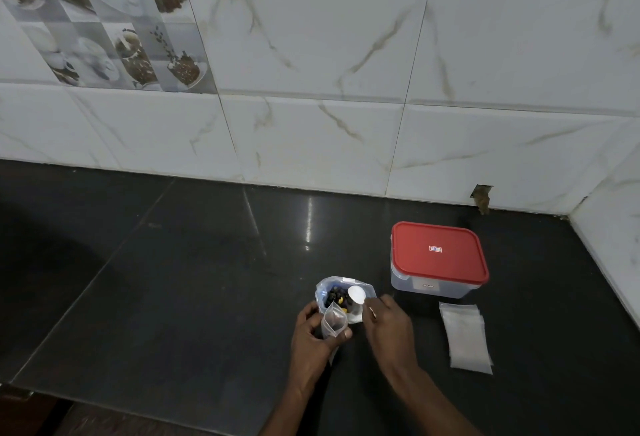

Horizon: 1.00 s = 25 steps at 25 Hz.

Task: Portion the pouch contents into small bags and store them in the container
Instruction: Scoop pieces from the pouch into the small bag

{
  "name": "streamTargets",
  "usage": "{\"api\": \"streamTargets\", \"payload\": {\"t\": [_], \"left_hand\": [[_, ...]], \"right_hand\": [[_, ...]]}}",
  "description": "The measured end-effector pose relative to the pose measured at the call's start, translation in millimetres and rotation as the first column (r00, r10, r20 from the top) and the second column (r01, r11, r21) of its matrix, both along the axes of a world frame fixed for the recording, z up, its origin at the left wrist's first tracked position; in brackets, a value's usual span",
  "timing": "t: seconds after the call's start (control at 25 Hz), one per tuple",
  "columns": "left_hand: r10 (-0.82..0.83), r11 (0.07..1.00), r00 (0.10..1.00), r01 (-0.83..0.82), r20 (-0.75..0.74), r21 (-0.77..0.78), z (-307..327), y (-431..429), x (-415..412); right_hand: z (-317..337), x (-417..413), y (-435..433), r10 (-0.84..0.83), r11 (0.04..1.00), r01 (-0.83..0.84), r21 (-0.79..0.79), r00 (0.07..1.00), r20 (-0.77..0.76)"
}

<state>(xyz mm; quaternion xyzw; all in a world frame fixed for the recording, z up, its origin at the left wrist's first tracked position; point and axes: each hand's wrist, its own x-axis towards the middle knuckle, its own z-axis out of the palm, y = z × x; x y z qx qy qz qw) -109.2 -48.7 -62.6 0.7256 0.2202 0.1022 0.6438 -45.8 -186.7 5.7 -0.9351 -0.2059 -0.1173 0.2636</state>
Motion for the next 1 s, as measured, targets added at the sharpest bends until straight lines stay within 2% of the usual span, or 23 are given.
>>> {"api": "streamTargets", "payload": {"t": [0.08, 0.16, 0.28, 0.48, 0.6, 0.72, 0.84, 1.0], "left_hand": [[-0.018, 1.000, 1.000, 0.018, 0.015, 0.009, 0, 0, 2], [-0.022, 1.000, 0.999, 0.022, 0.030, 0.001, 0, 1, 3], [-0.048, 0.998, 0.998, 0.049, 0.033, -0.027, -1, 2, 4], [-0.083, 0.996, 0.995, 0.085, 0.061, -0.022, 0, 0, 1], [-0.090, 0.996, 0.989, 0.092, 0.121, -0.011, 3, -1, 0], [-0.084, 0.996, 0.987, 0.088, 0.137, -0.024, 2, -2, 0], [-0.099, 0.993, 0.981, 0.108, 0.169, -0.048, 2, -2, 0], [-0.088, 0.996, 0.987, 0.091, 0.131, -0.017, -6, -1, 3]], "right_hand": [[1, 11, 6, -0.003, 0.990, -0.004, -0.143, 0.999, -0.048], [-2, 16, 11, 0.063, 0.958, -0.081, -0.276, 0.995, -0.073], [-11, 18, 16, 0.111, 0.927, -0.165, -0.337, 0.979, -0.172], [-16, 22, 27, 0.046, 0.972, -0.107, -0.210, 0.960, -0.275], [-17, 25, 30, 0.117, 0.983, -0.161, -0.094, 0.925, -0.361], [-10, 29, 32, -0.007, 1.000, 0.011, 0.007, 0.915, -0.403], [-2, 40, 34, -0.072, 0.959, 0.211, 0.188, 0.824, -0.562], [6, 41, 31, -0.034, 0.935, 0.256, 0.244, 0.753, -0.658]]}}
